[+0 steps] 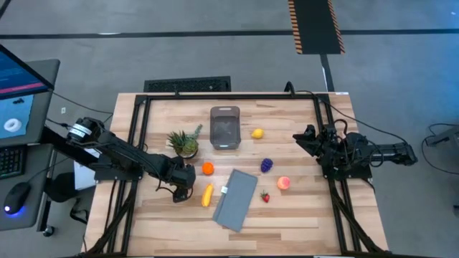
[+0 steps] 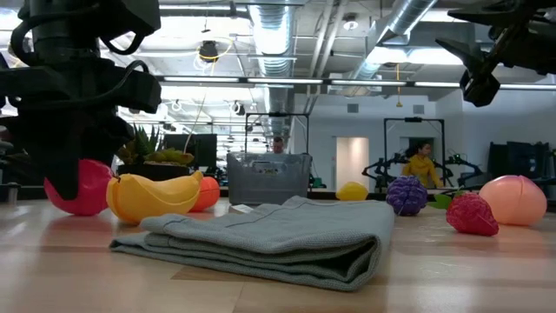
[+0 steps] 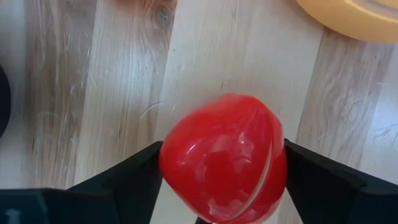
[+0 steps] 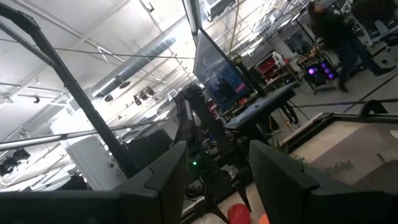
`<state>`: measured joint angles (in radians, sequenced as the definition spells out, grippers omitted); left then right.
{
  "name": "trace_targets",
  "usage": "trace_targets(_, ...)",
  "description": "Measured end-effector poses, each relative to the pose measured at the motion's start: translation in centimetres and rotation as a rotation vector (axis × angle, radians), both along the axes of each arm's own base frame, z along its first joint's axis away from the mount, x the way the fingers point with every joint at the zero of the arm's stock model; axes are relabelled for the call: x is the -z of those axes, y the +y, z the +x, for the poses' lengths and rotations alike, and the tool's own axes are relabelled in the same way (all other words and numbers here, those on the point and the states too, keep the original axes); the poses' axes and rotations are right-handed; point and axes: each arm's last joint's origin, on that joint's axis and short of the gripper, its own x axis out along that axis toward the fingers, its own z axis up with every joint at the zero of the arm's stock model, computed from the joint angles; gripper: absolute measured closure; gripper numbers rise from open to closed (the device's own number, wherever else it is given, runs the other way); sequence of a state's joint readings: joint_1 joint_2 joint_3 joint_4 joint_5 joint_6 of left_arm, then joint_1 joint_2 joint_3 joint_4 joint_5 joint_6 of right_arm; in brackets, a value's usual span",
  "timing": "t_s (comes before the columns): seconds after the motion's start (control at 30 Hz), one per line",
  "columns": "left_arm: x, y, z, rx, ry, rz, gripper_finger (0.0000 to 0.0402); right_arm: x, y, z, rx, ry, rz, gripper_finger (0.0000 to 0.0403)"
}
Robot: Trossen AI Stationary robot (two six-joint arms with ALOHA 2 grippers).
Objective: Pick and placing Produce into tupperware
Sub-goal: Put the red apple into the black bin
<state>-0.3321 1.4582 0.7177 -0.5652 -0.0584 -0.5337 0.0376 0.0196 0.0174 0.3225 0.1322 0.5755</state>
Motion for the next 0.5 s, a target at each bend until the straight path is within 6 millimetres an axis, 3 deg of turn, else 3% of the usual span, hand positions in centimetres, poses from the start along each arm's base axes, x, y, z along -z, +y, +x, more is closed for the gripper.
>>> trace_targets(0.5, -0.02, -0.01, 0.00, -0.045, 0.002, -0.015, 0.0129, 0.00, 0.00, 0.00, 0.000, 0.000, 0.000, 0.0207)
